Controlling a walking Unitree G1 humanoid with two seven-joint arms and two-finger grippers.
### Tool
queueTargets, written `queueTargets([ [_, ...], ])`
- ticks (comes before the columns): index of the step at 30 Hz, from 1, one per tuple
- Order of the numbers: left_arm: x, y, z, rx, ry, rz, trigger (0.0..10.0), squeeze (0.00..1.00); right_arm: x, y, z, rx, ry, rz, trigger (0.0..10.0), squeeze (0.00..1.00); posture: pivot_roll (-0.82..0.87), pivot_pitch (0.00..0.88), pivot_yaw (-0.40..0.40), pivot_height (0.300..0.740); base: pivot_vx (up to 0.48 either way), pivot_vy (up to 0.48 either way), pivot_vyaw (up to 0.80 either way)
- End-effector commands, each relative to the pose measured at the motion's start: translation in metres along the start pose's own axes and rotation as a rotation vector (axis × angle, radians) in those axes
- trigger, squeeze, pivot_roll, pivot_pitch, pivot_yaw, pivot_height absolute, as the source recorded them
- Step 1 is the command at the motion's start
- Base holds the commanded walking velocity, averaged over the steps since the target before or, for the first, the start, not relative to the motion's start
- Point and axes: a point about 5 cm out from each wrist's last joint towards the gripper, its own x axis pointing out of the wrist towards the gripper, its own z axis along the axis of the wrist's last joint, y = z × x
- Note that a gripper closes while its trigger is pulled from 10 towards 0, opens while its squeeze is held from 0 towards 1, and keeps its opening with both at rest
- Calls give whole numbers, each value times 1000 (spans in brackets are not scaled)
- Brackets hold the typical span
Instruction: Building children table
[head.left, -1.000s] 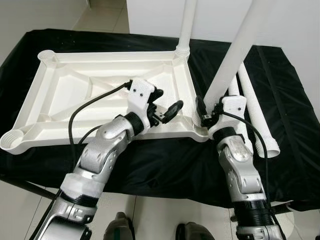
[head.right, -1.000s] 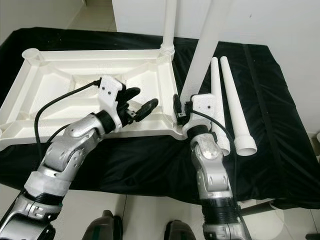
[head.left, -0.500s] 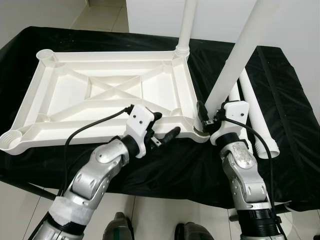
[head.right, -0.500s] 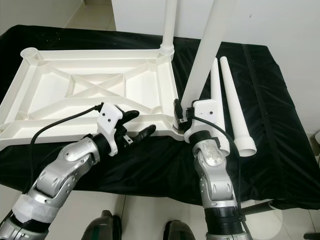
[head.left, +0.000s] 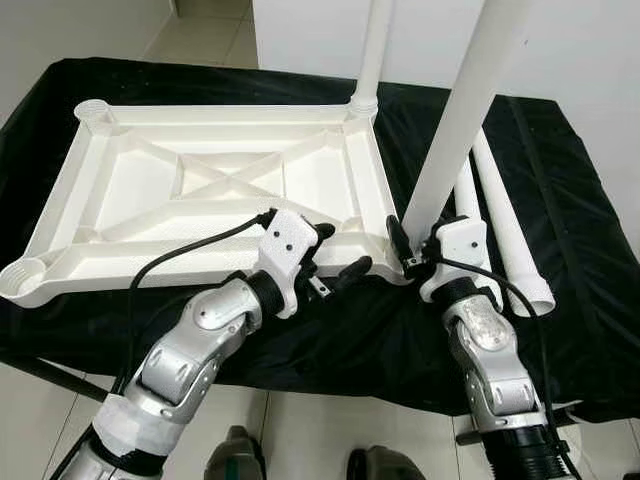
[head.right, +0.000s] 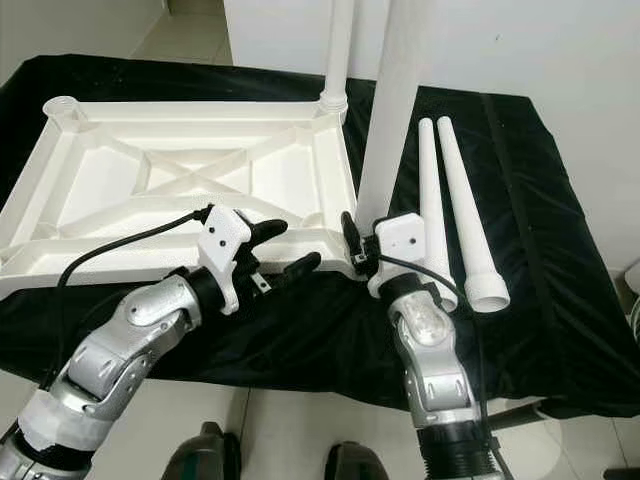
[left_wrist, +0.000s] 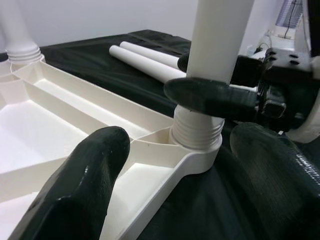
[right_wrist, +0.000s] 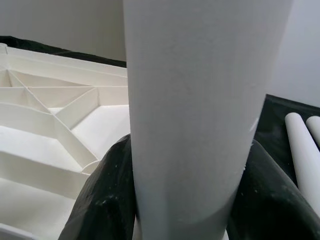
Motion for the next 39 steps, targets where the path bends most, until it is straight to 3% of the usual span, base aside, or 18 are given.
queueTargets([
  [1, 0, -11, 1, 0, 6, -173, 10000, 0, -8, -1, -20, -29, 90, 21, 10000, 0, 33, 61, -5, 740, 0, 0, 0],
  [5, 0, -9, 3, 1, 5, -169, 10000, 0, -10, -3, -23, -61, 90, 68, 10000, 0, 35, 60, -2, 740, 0, 0, 0],
  [10, 0, -9, 4, 1, 8, -169, 10000, 0, -8, -3, -26, 48, 89, 129, 10000, 0, 35, 65, 0, 740, 0, 0, 0],
  [14, 0, -8, 4, 2, 9, -164, 10000, 0, -6, -6, -28, 125, 108, 102, 10000, 0, 37, 68, -1, 740, 0, 0, 0],
  [20, 0, -8, 5, 1, 7, -161, 10000, 0, -5, -9, -30, 129, 110, 83, 10000, 0, 37, 69, -2, 740, 0, 0, 0],
  [33, -1, -8, 6, 0, 10, -157, 10000, 0, -11, -5, -37, 262, 124, 43, 10000, 0, 39, 73, -3, 740, 0, 0, 0],
  [39, -1, -7, 6, 0, 10, -158, 10000, 0, -11, -6, -39, 282, 129, 28, 10000, 0, 39, 72, 1, 740, 0, 0, 0],
])
